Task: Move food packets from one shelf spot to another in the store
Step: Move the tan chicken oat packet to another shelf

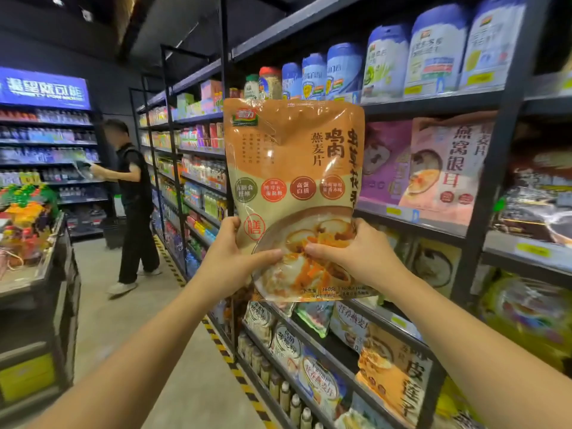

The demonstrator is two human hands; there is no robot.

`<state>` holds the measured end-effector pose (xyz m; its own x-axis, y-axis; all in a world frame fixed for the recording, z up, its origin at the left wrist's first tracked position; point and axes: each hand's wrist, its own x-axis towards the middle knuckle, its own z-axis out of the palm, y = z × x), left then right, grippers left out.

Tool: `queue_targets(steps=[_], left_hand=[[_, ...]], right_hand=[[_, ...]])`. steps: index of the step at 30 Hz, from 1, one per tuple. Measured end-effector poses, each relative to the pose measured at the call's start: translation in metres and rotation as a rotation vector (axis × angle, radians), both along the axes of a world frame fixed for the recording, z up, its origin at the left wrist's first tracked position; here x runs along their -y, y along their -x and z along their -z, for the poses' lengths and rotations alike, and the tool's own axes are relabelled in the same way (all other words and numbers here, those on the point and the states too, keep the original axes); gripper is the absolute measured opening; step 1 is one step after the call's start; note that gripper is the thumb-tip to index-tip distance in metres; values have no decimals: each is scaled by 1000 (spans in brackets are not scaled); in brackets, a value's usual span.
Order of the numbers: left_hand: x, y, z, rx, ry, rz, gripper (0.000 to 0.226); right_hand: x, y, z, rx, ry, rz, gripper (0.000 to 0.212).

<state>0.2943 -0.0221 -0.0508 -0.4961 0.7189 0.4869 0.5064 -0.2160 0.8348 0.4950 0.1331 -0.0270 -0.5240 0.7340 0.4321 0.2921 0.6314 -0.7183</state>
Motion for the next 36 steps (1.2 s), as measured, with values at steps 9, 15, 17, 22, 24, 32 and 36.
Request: queue_targets(steps=[9,15,17,22,24,32,36], left_hand=[[-96,106,-2,14,-8,9,64],[-167,183,-8,22,-23,0,61],[-190,208,-7,34,-25,0,60],[-241,268,-3,40,-16,19,59],[-260,296,-2,20,-1,28,59],[-324,425,-5,-10,23,86,83],[-352,489,-15,-50,44,135,80]], right_hand=[[-101,110,-4,57,-32,16,115],[-174,186,-16,85,-23,-2,118],[-195,208,-17,75,-11,-19,116],[-243,264,-15,90,-20,5,113],[-259,288,-11,84,-15,23,112],[-301,399,-10,57,-30,118,89],[-316,453,-15,60,-15,174,92]])
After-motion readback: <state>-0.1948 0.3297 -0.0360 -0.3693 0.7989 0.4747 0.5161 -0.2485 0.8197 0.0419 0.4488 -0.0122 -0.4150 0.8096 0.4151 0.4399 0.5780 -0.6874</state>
